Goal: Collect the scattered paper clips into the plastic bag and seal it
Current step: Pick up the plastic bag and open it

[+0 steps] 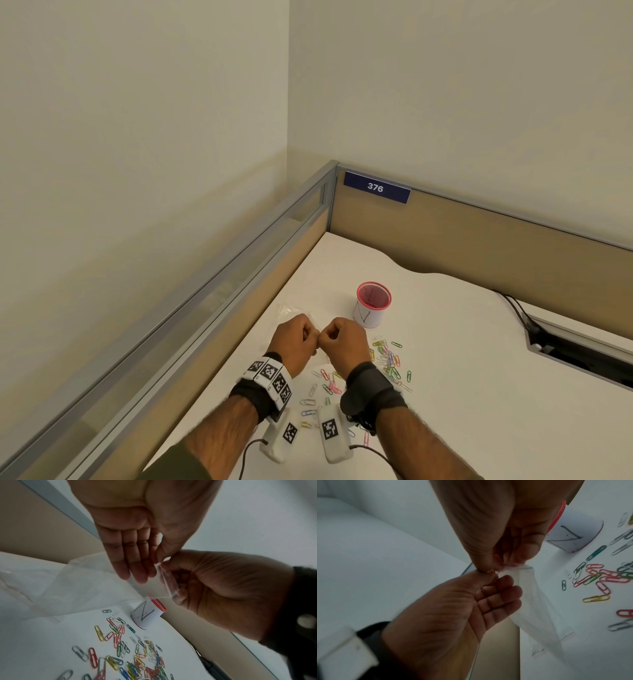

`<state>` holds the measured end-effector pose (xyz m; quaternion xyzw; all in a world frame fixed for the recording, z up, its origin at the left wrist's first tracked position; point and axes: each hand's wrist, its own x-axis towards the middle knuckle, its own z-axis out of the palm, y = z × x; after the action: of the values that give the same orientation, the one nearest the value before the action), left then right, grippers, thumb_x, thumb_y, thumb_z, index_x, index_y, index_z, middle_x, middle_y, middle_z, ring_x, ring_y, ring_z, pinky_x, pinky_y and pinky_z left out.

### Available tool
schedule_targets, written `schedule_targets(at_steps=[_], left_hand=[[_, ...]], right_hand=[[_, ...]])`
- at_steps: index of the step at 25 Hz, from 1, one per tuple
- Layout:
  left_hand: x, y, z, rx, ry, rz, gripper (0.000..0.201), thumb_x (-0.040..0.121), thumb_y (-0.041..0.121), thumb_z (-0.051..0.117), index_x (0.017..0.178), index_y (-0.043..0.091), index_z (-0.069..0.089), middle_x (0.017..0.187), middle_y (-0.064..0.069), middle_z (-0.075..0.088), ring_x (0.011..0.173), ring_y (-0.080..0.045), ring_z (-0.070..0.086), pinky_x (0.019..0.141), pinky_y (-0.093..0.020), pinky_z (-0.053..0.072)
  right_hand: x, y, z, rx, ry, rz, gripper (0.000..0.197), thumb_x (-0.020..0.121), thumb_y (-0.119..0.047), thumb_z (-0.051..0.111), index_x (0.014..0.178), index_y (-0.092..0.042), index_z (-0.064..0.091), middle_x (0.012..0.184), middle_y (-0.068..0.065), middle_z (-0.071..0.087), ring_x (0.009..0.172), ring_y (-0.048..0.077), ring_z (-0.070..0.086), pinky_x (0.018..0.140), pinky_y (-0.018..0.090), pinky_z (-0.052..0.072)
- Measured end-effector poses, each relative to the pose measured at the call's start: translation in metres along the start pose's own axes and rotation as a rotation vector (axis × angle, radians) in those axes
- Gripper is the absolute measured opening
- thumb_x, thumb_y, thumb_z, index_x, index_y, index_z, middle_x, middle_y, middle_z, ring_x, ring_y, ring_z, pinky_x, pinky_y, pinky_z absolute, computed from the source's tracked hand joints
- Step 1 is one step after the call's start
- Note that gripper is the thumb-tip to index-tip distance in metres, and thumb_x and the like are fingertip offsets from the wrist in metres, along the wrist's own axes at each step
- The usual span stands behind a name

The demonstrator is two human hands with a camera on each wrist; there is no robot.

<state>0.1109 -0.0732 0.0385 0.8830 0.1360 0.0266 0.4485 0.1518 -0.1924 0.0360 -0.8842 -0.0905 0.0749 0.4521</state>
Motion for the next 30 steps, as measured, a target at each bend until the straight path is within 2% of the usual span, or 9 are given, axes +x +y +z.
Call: schedule_targets(at_steps=[4,7,9,12,17,20,23,27,30], left_hand=[[-0.001,-0.002,-0.001,-0.017,-0.001,-0.006,0.014,0.099,0.017,0.053,0.085,0.017,0.057,0.077,0.001,0.069,0.068,-0.009,0.066,0.061,-0.019,0.049],[-0.001,-0.006,-0.003,-0.282,-0.009,-0.071,0.014,0.1,0.018,0.054,0.091,0.011,0.062,0.081,-0.004,0.073,0.074,-0.017,0.072,0.073,-0.03,0.061],[0.002,-0.01,-0.006,-0.363,-0.048,-0.096,0.017,0.101,0.02,0.054,0.091,0.011,0.064,0.082,-0.006,0.075,0.076,-0.02,0.073,0.08,-0.036,0.062],[0.004,-0.011,-0.009,-0.297,-0.083,-0.045,0.02,0.101,0.019,0.054,0.084,0.014,0.064,0.078,-0.001,0.074,0.074,-0.016,0.07,0.08,-0.035,0.06],[0.006,-0.002,-0.003,0.008,-0.024,0.012,0.021,0.099,0.021,0.053,0.081,0.012,0.06,0.077,-0.003,0.068,0.066,-0.012,0.059,0.061,-0.019,0.045],[0.004,0.003,0.002,0.081,0.003,-0.009,0.026,0.097,0.017,0.052,0.071,0.018,0.048,0.066,0.002,0.053,0.057,-0.01,0.045,0.055,-0.02,0.038],[0.001,0.005,0.004,0.1,0.021,-0.026,0.029,0.092,0.017,0.054,0.067,0.019,0.041,0.063,0.004,0.045,0.054,-0.01,0.037,0.053,-0.023,0.035],[0.002,0.007,-0.003,0.197,0.022,0.0,0.026,0.089,0.022,0.055,0.067,0.019,0.043,0.084,0.001,0.05,0.062,-0.012,0.045,0.061,-0.026,0.043],[0.002,0.009,-0.006,0.208,0.002,0.023,0.025,0.089,0.02,0.058,0.069,0.018,0.043,0.093,0.001,0.048,0.064,-0.012,0.046,0.065,-0.027,0.046]], right_hand=[[0.0,-0.003,0.003,-0.024,0.008,0.0,0.012,0.08,-0.017,0.064,0.068,-0.016,0.061,0.068,0.002,0.062,0.06,0.014,0.052,0.063,0.032,0.053],[0.003,-0.005,-0.003,0.039,-0.002,-0.028,0.01,0.082,-0.016,0.065,0.073,-0.012,0.067,0.068,0.002,0.066,0.061,0.015,0.057,0.063,0.034,0.055],[0.005,-0.005,-0.007,0.059,-0.027,-0.042,0.01,0.085,-0.017,0.066,0.077,-0.013,0.071,0.07,0.001,0.069,0.065,0.015,0.062,0.064,0.03,0.055],[0.004,-0.004,-0.008,0.088,-0.052,-0.028,0.01,0.086,-0.019,0.066,0.079,-0.015,0.072,0.07,-0.001,0.068,0.063,0.013,0.061,0.061,0.025,0.053],[0.002,-0.004,0.0,-0.006,0.003,-0.018,0.013,0.083,-0.019,0.063,0.07,-0.017,0.061,0.066,-0.003,0.06,0.06,0.012,0.052,0.06,0.027,0.049],[0.004,-0.004,0.001,-0.068,0.063,0.009,0.015,0.08,-0.014,0.059,0.066,-0.018,0.055,0.064,-0.002,0.055,0.058,0.013,0.048,0.061,0.033,0.051],[0.007,-0.003,-0.005,-0.091,0.101,0.043,0.014,0.079,-0.014,0.058,0.067,-0.017,0.053,0.064,0.0,0.054,0.057,0.014,0.045,0.058,0.033,0.049],[0.007,0.007,-0.01,-0.216,0.167,0.074,0.011,0.088,-0.023,0.052,0.078,-0.018,0.053,0.072,0.005,0.06,0.059,0.015,0.047,0.061,0.035,0.051],[0.002,0.01,-0.011,-0.17,0.018,0.028,0.011,0.088,-0.031,0.058,0.091,-0.021,0.055,0.078,0.0,0.062,0.066,0.017,0.056,0.06,0.031,0.049]])
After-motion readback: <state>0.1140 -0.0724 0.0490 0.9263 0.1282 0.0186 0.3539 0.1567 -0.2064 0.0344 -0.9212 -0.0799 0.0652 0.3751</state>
